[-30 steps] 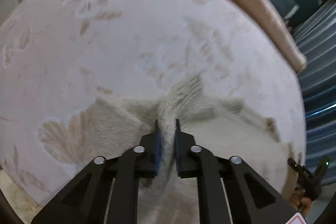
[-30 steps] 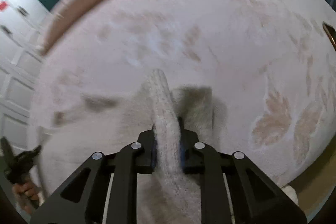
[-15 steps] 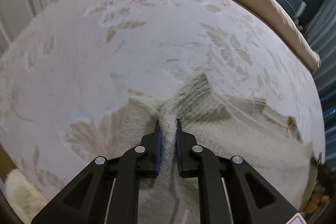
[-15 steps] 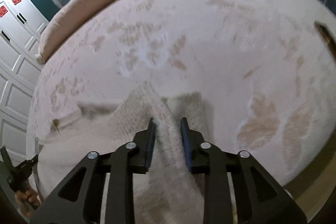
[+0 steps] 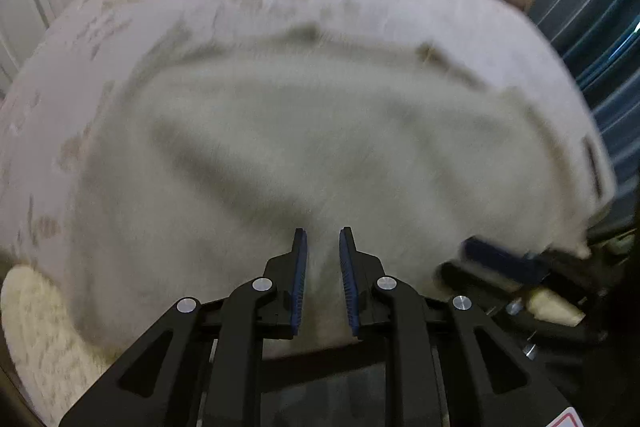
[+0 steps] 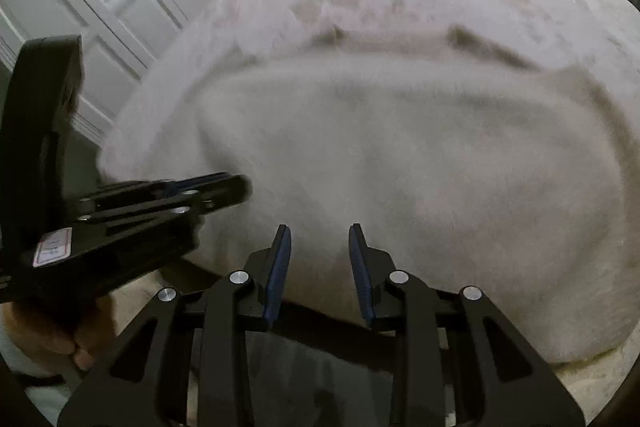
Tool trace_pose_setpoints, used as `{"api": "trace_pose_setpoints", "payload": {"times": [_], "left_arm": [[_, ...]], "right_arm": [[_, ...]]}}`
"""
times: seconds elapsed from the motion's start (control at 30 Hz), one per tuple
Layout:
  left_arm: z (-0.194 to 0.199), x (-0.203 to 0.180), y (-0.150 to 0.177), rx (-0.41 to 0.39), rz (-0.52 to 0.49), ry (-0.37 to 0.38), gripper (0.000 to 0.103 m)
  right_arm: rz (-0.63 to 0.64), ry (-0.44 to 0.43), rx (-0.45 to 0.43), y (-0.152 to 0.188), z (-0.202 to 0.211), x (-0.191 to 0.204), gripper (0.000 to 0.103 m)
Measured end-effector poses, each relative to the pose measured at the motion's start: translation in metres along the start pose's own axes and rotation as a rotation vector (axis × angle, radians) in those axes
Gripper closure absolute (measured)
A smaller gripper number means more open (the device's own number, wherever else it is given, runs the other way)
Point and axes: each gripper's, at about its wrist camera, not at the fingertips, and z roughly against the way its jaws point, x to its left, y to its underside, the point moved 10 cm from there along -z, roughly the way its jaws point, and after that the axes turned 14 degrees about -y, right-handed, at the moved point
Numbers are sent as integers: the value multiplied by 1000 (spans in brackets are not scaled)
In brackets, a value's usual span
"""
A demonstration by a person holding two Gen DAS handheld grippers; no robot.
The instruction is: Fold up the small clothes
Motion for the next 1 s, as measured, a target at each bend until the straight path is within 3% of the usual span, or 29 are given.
{"api": "trace_pose_setpoints", "payload": {"times": [0.07,0.17,0.2,0.23,0.27,0.4,0.47,0.53,0.6,0.67,0.8,0.9,0.97,1.0], "left_arm": [[-4,27,9,8,29,-39,83],[-11,74,23,34,99,-106,84],[-14,88,29,46,128,-105,85],[-16,94,31,50,147,-91,88],[-17,100,34,53,165,-85,91],[-15,95,34,51,153,-129,92],[-17,90,33,49,145,-162,92],[-19,87,31,42,132,-180,92],[-17,87,35,34,116,-186,92],[-16,88,34,34,113,-182,92],[-15,91,36,30,126,-173,92],[-16,91,35,29,130,-175,92],[-16,92,35,24,118,-178,92],[-16,92,36,20,116,-178,92]], "right_arm": [[-82,100,-10,8,18,-45,76],[-311,216,-86,31,73,-131,82],[-369,242,-98,42,89,-155,94],[-412,301,-96,53,104,-175,98],[-423,301,-100,55,110,-182,103],[-369,269,-152,38,124,-154,96],[-310,212,-149,25,108,-127,93],[-274,230,-106,23,87,-123,84],[-302,278,18,40,51,-138,84],[-321,275,-8,34,56,-131,82],[-217,219,-82,3,70,-86,82],[-158,198,-45,-6,41,-65,82],[-159,222,18,0,15,-75,82],[-153,231,8,1,12,-76,82]]}}
